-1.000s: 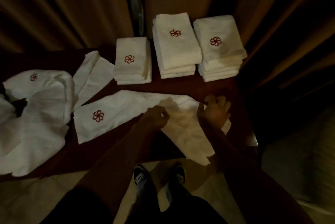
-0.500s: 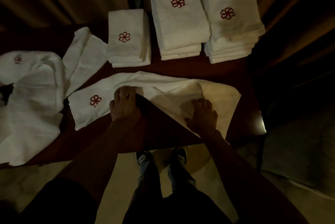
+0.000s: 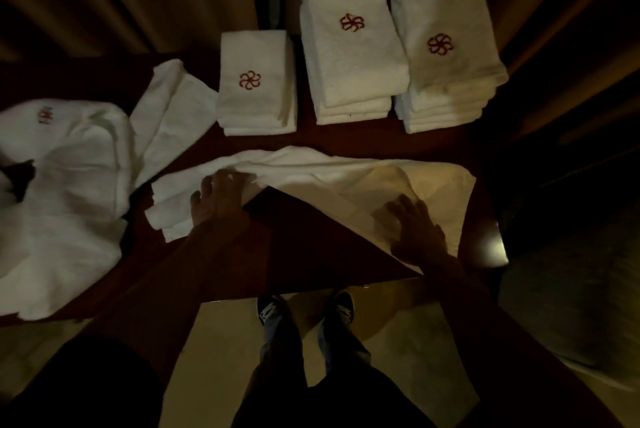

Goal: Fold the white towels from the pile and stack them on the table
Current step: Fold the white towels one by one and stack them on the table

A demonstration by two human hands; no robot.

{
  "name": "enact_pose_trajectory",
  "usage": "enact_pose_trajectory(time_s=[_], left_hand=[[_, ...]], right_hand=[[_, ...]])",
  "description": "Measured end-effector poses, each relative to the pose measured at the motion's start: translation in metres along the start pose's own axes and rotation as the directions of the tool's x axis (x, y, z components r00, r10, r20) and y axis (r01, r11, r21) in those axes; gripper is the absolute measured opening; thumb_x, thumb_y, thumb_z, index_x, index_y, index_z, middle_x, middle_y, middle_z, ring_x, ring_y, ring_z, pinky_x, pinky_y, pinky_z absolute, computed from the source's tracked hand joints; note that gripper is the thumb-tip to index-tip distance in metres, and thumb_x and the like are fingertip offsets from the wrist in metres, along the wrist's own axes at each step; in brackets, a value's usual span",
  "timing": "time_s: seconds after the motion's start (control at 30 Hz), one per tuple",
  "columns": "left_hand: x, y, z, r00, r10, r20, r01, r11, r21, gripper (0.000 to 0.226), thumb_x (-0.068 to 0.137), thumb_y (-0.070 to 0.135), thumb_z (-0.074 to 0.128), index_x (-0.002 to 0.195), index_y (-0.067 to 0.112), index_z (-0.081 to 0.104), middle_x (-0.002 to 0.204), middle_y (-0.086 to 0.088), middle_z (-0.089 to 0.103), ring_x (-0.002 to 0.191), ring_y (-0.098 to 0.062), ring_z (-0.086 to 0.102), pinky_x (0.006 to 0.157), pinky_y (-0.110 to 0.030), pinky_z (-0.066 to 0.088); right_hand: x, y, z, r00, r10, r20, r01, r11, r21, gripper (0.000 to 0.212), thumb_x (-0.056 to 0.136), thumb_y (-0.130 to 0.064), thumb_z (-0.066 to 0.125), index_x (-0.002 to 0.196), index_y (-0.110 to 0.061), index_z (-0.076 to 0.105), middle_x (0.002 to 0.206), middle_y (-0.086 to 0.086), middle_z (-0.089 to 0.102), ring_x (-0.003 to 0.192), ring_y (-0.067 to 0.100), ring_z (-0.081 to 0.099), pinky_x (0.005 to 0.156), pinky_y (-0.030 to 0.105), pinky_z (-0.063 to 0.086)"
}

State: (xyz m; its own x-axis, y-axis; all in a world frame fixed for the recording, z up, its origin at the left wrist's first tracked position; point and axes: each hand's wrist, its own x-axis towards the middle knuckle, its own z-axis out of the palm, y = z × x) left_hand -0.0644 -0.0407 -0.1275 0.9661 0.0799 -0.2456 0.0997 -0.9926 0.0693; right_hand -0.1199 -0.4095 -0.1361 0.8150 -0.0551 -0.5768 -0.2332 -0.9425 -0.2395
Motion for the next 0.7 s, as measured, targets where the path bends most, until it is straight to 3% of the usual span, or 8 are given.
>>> enact_pose_trajectory(time_s=[0.13,0.23,0.3,0.4,0.47,0.53,0.6,0.7], left_hand=[[-0.013,-0.007,0.002,0.986,0.069,-0.154,-0.066,0.997,0.028,0.047,0.092,0.031,0.049,0.137,0.018,0.052,0.129,-0.01,0.056,0.113,-0.033,0.055,0.088,-0.047,0.043],[-0.005,-0.007,-0.005,0.982,-0.02,-0.189,0.021,1.0,0.004,0.043,0.094,0.031,0.041,0.133,0.02,0.056,0.137,-0.013,0.049,0.126,-0.033,0.047,0.1,-0.05,0.041],[0.0,-0.012,-0.001,0.992,-0.047,-0.115,0.039,0.997,-0.071,0.041,0.096,0.029,0.043,0.135,0.027,0.054,0.152,-0.01,0.038,0.141,-0.032,0.033,0.112,-0.059,0.027],[0.001,-0.017,-0.002,0.998,0.003,0.066,0.004,0.994,-0.108,0.05,0.099,0.023,0.045,0.148,0.026,0.039,0.156,-0.003,0.034,0.147,-0.025,0.026,0.117,-0.061,0.013],[0.001,-0.018,-0.002,0.994,0.008,0.105,0.003,0.995,-0.098,0.055,0.095,0.017,0.049,0.149,0.018,0.038,0.143,-0.009,0.047,0.136,-0.03,0.042,0.115,-0.061,0.021],[-0.001,-0.02,-0.001,0.997,0.033,0.072,-0.029,0.998,-0.056,0.051,0.092,0.017,0.044,0.141,0.005,0.047,0.126,-0.02,0.057,0.114,-0.04,0.057,0.103,-0.059,0.04],[-0.002,-0.02,-0.005,0.999,0.044,0.017,-0.043,0.996,-0.08,0.05,0.086,0.02,0.042,0.128,-0.003,0.057,0.113,-0.027,0.061,0.095,-0.047,0.063,0.084,-0.056,0.052],[-0.002,-0.016,-0.028,0.998,0.032,0.047,-0.029,0.998,-0.062,0.03,0.089,0.02,0.054,0.115,0.007,0.06,0.113,-0.017,0.061,0.097,-0.042,0.061,0.081,-0.048,0.052]], right_hand=[[0.001,0.007,0.004,0.999,-0.01,0.037,0.01,1.0,0.005,0.093,0.072,-0.066,0.075,0.149,-0.043,0.029,0.164,-0.013,0.006,0.153,0.025,0.0,0.115,0.066,0.021],[-0.005,-0.022,0.007,0.933,0.046,-0.356,-0.007,0.994,0.11,0.071,0.076,-0.084,0.05,0.118,-0.028,0.064,0.138,0.002,0.053,0.133,0.029,0.043,0.101,0.054,0.044],[-0.004,-0.044,0.014,0.839,0.012,-0.544,0.071,0.989,0.131,0.056,0.088,-0.064,0.05,0.113,-0.018,0.068,0.124,0.01,0.061,0.12,0.034,0.052,0.088,0.053,0.052],[0.003,-0.062,0.027,0.904,-0.157,-0.397,0.182,0.983,0.026,0.051,0.09,-0.044,0.061,0.138,-0.03,0.051,0.145,0.008,0.047,0.136,0.033,0.04,0.099,0.056,0.047],[0.01,-0.056,0.042,0.923,-0.271,-0.273,0.285,0.959,0.012,0.058,0.086,-0.049,0.064,0.139,-0.035,0.045,0.15,0.007,0.043,0.142,0.033,0.033,0.101,0.06,0.044],[0.015,-0.05,0.048,0.907,-0.297,-0.299,0.324,0.945,0.044,0.054,0.083,-0.063,0.057,0.126,-0.03,0.058,0.143,0.007,0.051,0.141,0.032,0.037,0.102,0.061,0.042],[0.013,-0.055,0.033,0.944,-0.2,-0.261,0.231,0.969,0.094,0.065,0.079,-0.077,0.046,0.113,-0.026,0.067,0.139,0.003,0.055,0.139,0.027,0.039,0.107,0.058,0.039],[0.008,-0.067,0.014,0.99,0.062,-0.129,-0.055,0.997,0.057,0.077,0.083,-0.076,0.038,0.125,-0.015,0.061,0.138,0.007,0.049,0.131,0.032,0.043,0.104,0.057,0.04]])
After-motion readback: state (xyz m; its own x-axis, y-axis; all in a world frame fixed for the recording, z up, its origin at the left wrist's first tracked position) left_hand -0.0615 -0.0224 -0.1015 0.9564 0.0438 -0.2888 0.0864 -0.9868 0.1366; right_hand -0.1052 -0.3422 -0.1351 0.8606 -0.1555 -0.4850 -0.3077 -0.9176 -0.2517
